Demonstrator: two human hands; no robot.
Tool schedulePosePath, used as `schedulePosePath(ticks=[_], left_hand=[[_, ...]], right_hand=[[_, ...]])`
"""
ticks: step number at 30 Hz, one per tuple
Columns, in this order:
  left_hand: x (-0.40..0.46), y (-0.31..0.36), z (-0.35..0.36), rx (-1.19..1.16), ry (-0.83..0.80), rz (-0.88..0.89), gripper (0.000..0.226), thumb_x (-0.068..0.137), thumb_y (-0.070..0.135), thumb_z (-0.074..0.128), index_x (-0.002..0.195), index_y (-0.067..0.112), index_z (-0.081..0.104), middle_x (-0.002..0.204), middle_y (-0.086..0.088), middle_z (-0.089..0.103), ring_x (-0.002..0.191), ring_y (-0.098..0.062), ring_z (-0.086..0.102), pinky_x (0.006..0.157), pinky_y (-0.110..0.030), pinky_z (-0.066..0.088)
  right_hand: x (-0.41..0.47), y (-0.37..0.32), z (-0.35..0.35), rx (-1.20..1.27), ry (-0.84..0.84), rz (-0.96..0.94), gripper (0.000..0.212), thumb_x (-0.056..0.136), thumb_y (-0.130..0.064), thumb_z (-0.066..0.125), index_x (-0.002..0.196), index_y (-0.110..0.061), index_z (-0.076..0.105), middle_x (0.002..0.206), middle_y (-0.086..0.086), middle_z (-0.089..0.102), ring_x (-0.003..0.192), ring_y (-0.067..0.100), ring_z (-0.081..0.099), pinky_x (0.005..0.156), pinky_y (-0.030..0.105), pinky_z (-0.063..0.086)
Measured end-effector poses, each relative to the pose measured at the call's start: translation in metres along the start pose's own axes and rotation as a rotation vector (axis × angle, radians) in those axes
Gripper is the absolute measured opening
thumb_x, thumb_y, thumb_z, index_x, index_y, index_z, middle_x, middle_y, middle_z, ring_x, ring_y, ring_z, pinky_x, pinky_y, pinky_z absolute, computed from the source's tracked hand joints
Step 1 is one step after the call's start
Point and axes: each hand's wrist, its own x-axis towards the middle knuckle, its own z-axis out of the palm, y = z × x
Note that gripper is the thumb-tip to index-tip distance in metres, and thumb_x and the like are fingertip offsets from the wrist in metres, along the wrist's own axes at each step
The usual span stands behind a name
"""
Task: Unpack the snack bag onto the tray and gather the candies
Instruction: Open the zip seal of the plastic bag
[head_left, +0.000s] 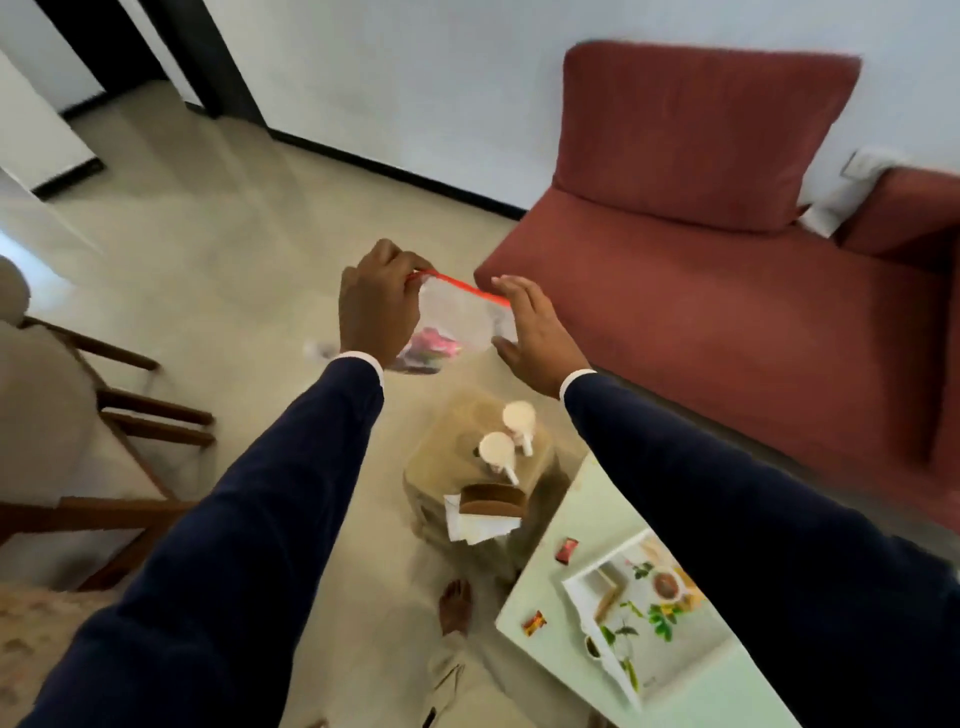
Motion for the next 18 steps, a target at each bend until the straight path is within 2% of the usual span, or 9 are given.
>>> schedulePosePath(ticks=[3,5,7,9,11,13,15,18], left_hand=[[-0.007,0.067,-0.031,-0.135,-0.006,0.048,0.013,0.092,0.014,0.071,0.099,0.015,0.081,0.093,-0.008,0.067,0.085,-0.028,0.066,0.084,-0.051,0.051],[-0.014,0.111,-0.046,-0.221,0.018,0.095,0.01,0.087,0.01,0.076,0.096,0.013,0.082,0.088,-0.008,0.069,0.079,-0.026,0.066,0.079,-0.052,0.054],[-0.019,0.15,-0.054,-0.323,0.051,0.134,0.008,0.082,0.008,0.081,0.09,0.011,0.082,0.083,-0.004,0.07,0.073,-0.023,0.065,0.074,-0.045,0.055],[-0.026,0.187,-0.059,-0.473,0.054,0.13,0.01,0.077,0.01,0.086,0.085,0.014,0.08,0.081,0.005,0.07,0.07,-0.01,0.063,0.069,-0.029,0.054],[-0.035,0.22,-0.061,-0.601,0.013,0.088,0.015,0.073,0.013,0.088,0.081,0.02,0.077,0.078,0.01,0.072,0.07,-0.004,0.063,0.065,-0.014,0.047],[-0.05,0.248,-0.058,-0.69,-0.037,0.057,0.018,0.073,0.012,0.087,0.08,0.023,0.076,0.078,0.011,0.074,0.07,0.0,0.065,0.066,-0.011,0.047],[-0.071,0.27,-0.053,-0.742,-0.103,0.045,0.018,0.076,0.009,0.083,0.082,0.025,0.077,0.081,0.015,0.075,0.075,0.0,0.069,0.071,-0.014,0.053],[-0.112,0.301,-0.044,-0.796,-0.192,0.15,0.017,0.082,0.003,0.079,0.086,0.019,0.078,0.084,0.016,0.075,0.081,0.001,0.069,0.075,-0.01,0.05]], right_hand=[[-0.029,-0.011,-0.061,-0.068,0.128,-0.12,0.072,0.086,-0.017,0.07,0.149,-0.01,0.038,0.152,0.009,0.036,0.137,0.031,0.04,0.117,0.039,0.034],[-0.05,-0.017,-0.1,-0.111,0.187,-0.158,0.067,0.085,-0.02,0.071,0.145,-0.01,0.044,0.147,0.009,0.045,0.132,0.03,0.045,0.113,0.042,0.037],[-0.073,-0.02,-0.133,-0.066,0.19,-0.151,0.051,0.089,-0.023,0.068,0.137,-0.012,0.054,0.135,0.006,0.056,0.122,0.029,0.052,0.105,0.044,0.042],[-0.102,-0.018,-0.161,0.0,0.181,-0.139,0.028,0.094,-0.025,0.065,0.119,-0.012,0.063,0.114,0.005,0.066,0.103,0.026,0.061,0.092,0.045,0.049],[-0.134,-0.015,-0.185,0.068,0.203,-0.074,0.013,0.096,-0.025,0.065,0.101,-0.013,0.066,0.093,0.003,0.071,0.082,0.025,0.064,0.078,0.045,0.053],[-0.171,-0.011,-0.208,0.102,0.237,-0.004,0.011,0.096,-0.025,0.065,0.092,-0.015,0.066,0.079,0.0,0.071,0.071,0.023,0.065,0.073,0.044,0.055],[-0.211,-0.007,-0.228,0.108,0.247,0.041,0.012,0.096,-0.028,0.065,0.087,-0.019,0.067,0.072,-0.004,0.07,0.065,0.015,0.065,0.07,0.04,0.056],[-0.271,-0.003,-0.248,0.098,0.229,0.109,0.013,0.096,-0.027,0.067,0.083,-0.029,0.066,0.066,-0.007,0.066,0.058,0.007,0.058,0.065,0.034,0.053]])
